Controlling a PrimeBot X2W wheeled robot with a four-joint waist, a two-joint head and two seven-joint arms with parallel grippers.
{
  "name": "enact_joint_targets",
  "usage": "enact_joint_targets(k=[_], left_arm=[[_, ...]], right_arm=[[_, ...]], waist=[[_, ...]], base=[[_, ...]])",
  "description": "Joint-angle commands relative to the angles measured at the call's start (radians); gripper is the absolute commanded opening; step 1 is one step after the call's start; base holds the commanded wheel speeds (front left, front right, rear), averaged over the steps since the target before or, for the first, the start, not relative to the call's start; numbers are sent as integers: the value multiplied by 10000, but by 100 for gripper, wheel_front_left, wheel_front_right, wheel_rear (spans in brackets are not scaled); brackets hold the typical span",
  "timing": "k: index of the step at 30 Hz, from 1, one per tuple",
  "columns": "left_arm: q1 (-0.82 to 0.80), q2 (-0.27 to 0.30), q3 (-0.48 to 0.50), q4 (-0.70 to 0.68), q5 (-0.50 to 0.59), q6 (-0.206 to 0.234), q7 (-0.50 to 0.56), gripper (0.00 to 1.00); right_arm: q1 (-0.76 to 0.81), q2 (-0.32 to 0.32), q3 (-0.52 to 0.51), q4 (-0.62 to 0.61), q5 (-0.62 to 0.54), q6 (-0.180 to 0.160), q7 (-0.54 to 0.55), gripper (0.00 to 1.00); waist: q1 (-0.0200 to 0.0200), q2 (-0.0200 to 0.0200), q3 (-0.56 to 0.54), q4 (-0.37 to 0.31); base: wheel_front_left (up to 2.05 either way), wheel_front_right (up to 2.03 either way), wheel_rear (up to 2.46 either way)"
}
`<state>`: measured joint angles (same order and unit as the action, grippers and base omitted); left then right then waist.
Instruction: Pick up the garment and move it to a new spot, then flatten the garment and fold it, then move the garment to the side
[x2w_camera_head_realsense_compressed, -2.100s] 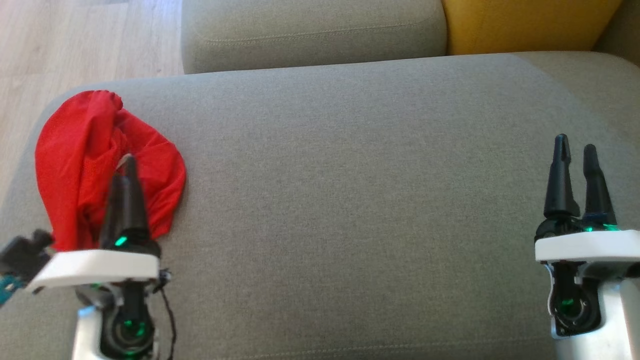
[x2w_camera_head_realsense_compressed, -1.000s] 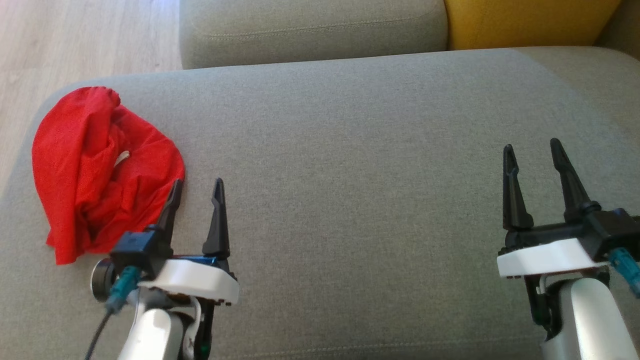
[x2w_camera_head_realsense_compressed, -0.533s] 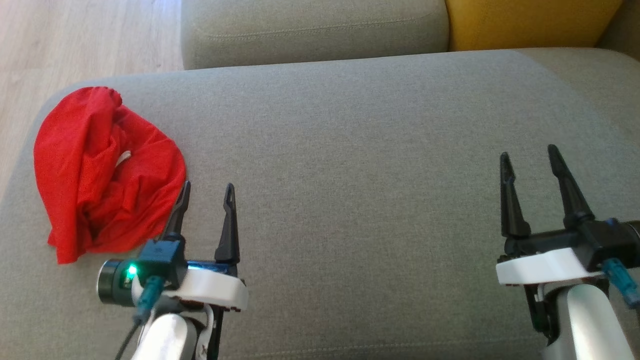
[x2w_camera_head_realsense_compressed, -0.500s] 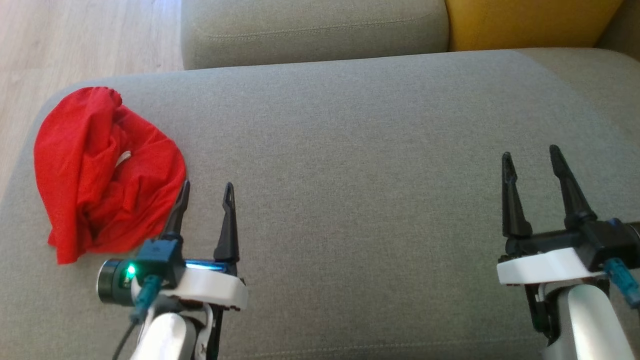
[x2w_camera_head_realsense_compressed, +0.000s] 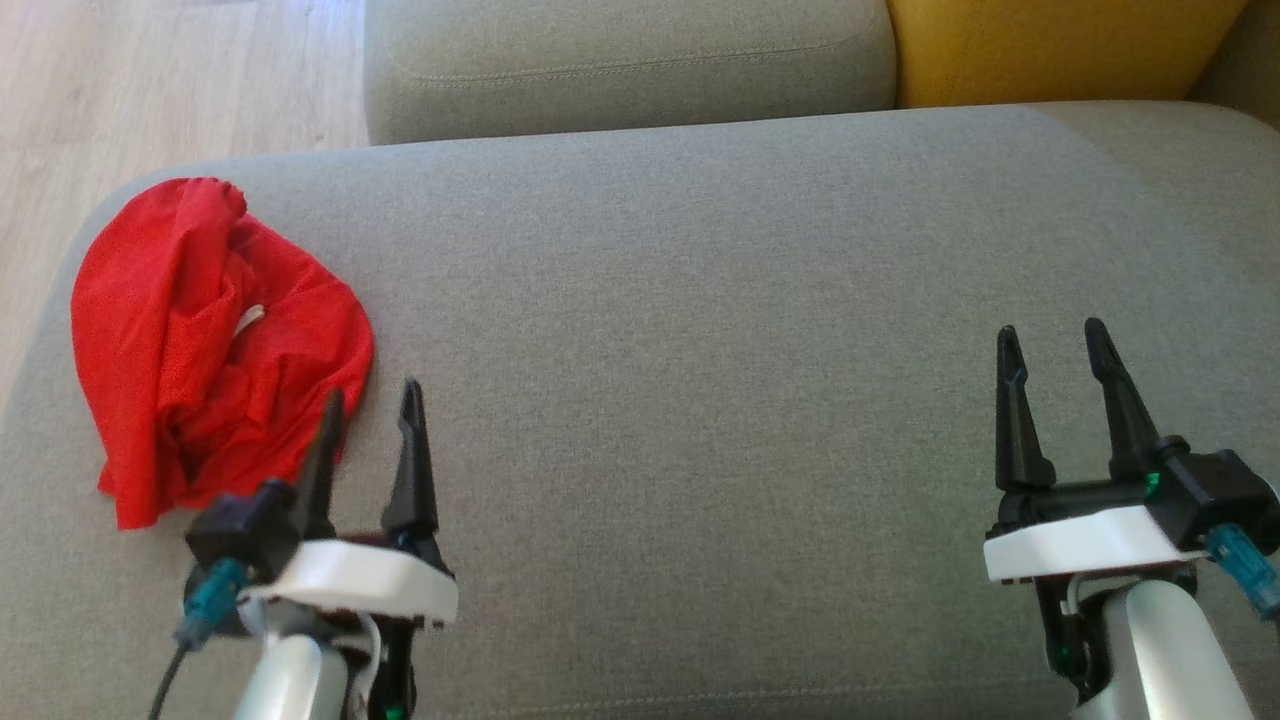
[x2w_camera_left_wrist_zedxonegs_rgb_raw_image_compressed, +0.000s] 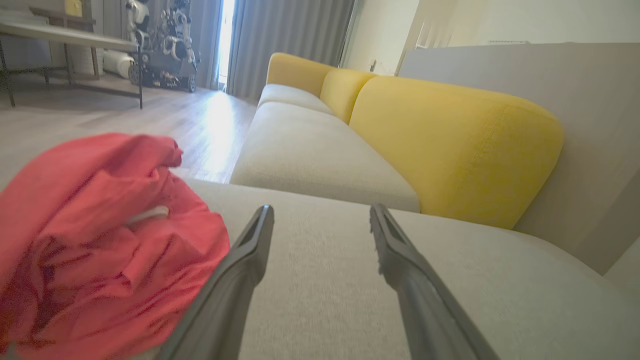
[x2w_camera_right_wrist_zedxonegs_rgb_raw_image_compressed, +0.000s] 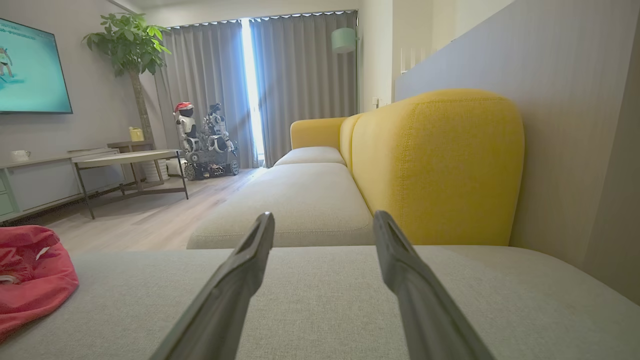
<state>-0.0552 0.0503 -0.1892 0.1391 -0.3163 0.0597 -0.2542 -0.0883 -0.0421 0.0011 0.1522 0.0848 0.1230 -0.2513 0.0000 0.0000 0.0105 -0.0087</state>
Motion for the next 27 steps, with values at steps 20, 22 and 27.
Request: enact_joint_targets(k=[20, 22, 27], left_arm=[[-456, 0, 17, 272, 74, 49, -76, 100], [-505, 0, 0, 238, 130, 67, -76, 100], [-557, 0, 22, 186, 137, 119, -76, 100]], right_arm=[[-248, -82, 295, -143, 10, 77, -105, 100], [-254, -82, 328, -169, 10, 77, -105, 100], [-208, -82, 424, -177, -18, 77, -105, 100]], waist=[[0, 0, 120, 232], [0, 0, 156, 395], [0, 0, 133, 1074]], base=[[0, 0, 0], [0, 0, 0], [0, 0, 0]])
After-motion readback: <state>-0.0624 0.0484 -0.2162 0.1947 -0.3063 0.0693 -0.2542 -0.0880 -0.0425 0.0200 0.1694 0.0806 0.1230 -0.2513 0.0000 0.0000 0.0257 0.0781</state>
